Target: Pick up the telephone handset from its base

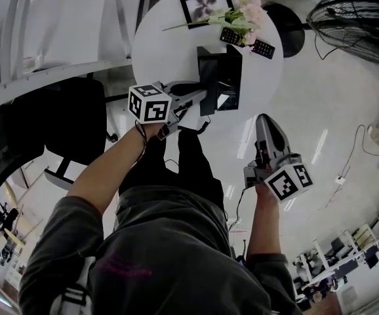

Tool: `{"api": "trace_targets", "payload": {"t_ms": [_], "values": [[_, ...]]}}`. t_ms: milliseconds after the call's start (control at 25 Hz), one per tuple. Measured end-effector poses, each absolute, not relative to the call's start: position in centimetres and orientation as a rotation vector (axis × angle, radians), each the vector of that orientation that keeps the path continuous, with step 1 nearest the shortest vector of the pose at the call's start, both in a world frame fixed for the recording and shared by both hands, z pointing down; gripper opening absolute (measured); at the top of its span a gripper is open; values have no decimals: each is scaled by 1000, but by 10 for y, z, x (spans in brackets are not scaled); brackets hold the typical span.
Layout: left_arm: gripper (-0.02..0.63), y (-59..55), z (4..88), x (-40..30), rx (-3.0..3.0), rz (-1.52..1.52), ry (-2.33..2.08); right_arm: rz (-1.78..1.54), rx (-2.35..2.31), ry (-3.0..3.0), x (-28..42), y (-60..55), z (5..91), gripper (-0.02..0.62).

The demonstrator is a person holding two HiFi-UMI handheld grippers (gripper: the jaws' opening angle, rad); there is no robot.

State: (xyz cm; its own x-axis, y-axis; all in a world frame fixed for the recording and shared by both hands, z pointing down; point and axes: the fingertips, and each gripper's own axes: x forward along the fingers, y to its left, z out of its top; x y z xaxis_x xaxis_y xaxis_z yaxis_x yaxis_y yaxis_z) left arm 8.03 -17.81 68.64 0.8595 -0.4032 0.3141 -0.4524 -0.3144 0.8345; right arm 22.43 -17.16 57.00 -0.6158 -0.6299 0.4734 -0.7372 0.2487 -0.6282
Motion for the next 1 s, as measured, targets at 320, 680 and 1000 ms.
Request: {"api": "trace_targets", "payload": {"t_ms": [320, 680, 1000], "values": [[78, -181, 632, 56, 2025, 33, -653, 1252, 1352, -2449, 211, -180, 535, 20], [78, -192, 556, 14, 2154, -4, -698, 1162, 1423, -2517, 195, -183, 489, 20], [78, -186, 488, -14, 2271, -32, -694, 1135, 1495, -2584, 180, -183, 447, 20]]}}
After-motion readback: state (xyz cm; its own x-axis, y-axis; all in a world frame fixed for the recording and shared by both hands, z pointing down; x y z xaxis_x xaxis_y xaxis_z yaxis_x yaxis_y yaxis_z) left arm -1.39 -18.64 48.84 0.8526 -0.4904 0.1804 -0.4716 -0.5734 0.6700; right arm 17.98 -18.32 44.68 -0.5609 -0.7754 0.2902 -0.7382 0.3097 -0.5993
